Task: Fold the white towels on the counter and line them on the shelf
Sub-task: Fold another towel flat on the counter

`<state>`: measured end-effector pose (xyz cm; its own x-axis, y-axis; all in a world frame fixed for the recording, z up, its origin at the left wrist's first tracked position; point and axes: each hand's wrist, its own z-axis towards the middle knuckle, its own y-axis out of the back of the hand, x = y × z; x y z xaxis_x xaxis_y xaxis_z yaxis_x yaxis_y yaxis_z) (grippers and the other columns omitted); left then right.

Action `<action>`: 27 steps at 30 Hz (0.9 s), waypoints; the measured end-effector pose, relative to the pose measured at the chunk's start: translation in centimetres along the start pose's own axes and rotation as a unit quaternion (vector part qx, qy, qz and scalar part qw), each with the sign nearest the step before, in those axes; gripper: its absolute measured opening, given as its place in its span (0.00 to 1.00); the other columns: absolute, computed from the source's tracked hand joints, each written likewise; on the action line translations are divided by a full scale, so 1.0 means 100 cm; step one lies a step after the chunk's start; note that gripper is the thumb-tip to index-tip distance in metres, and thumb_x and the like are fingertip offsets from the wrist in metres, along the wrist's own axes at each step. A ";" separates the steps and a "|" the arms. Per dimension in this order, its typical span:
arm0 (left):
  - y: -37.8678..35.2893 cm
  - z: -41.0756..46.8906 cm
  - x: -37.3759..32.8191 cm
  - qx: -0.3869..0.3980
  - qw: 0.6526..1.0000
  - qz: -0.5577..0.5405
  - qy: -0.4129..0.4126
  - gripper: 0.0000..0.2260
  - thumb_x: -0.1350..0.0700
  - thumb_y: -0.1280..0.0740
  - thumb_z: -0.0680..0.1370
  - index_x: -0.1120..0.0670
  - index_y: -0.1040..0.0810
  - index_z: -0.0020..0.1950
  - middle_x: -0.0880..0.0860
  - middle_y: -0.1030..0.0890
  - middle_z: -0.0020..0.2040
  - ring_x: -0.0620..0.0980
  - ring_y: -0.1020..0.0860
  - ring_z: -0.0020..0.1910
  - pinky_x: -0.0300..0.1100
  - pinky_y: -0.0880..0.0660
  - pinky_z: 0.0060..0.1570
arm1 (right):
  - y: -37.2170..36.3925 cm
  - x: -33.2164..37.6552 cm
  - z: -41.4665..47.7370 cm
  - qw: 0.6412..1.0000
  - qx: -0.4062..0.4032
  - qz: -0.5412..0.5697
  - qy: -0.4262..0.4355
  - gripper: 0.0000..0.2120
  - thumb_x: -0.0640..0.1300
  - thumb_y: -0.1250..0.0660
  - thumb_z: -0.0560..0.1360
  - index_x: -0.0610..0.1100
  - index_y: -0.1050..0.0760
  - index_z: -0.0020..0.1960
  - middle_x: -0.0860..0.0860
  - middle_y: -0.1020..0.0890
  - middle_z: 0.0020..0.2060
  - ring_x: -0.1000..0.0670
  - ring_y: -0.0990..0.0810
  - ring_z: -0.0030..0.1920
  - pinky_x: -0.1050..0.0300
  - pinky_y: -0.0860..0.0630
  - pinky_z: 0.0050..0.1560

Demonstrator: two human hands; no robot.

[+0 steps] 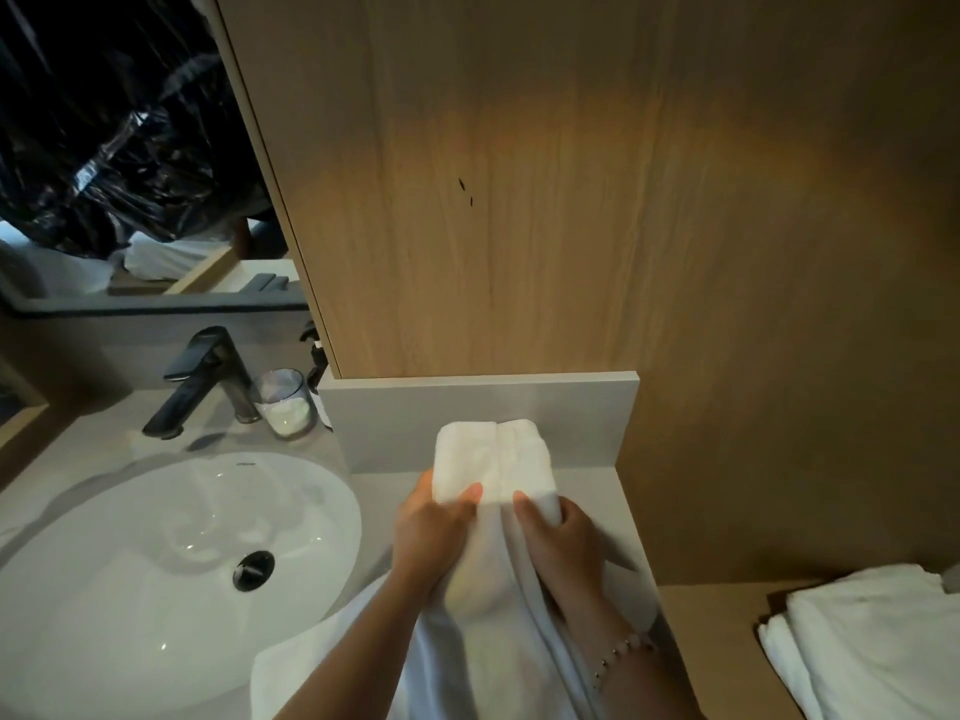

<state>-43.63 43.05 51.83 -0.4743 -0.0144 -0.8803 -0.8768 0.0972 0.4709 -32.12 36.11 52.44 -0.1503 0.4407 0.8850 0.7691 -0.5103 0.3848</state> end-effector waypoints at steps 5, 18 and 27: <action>0.003 0.017 0.012 0.009 0.999 0.042 -0.007 0.17 0.47 0.31 0.74 0.53 0.25 0.59 0.54 0.18 0.51 0.55 0.21 0.53 0.41 0.30 0.46 | -0.023 -0.004 0.005 0.995 -0.068 -0.065 0.024 0.14 0.59 0.35 0.74 0.49 0.24 0.50 0.50 0.21 0.43 0.45 0.22 0.48 0.55 0.29 0.51; 0.012 0.013 0.029 -0.022 0.987 0.150 -0.052 0.20 0.48 0.33 0.73 0.58 0.26 0.61 0.57 0.20 0.55 0.59 0.23 0.54 0.47 0.27 0.53 | -0.028 -0.002 0.005 0.940 -0.187 -0.249 0.138 0.25 0.55 0.29 0.68 0.46 0.28 0.61 0.48 0.26 0.59 0.46 0.32 0.62 0.50 0.39 0.60; 0.018 -0.003 0.015 0.016 0.999 0.007 -0.047 0.11 0.49 0.40 0.76 0.55 0.24 0.50 0.50 0.24 0.46 0.52 0.25 0.50 0.39 0.33 0.51 | -0.023 0.030 0.014 0.890 -0.084 -0.428 0.134 0.15 0.54 0.39 0.74 0.45 0.20 0.50 0.48 0.17 0.50 0.46 0.21 0.54 0.56 0.31 0.54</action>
<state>-45.94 42.90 51.41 -0.4750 0.0805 -0.8763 -0.8669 0.1282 0.4817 -33.51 39.62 53.79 -0.7962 0.5412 0.2704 0.2010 -0.1849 0.9620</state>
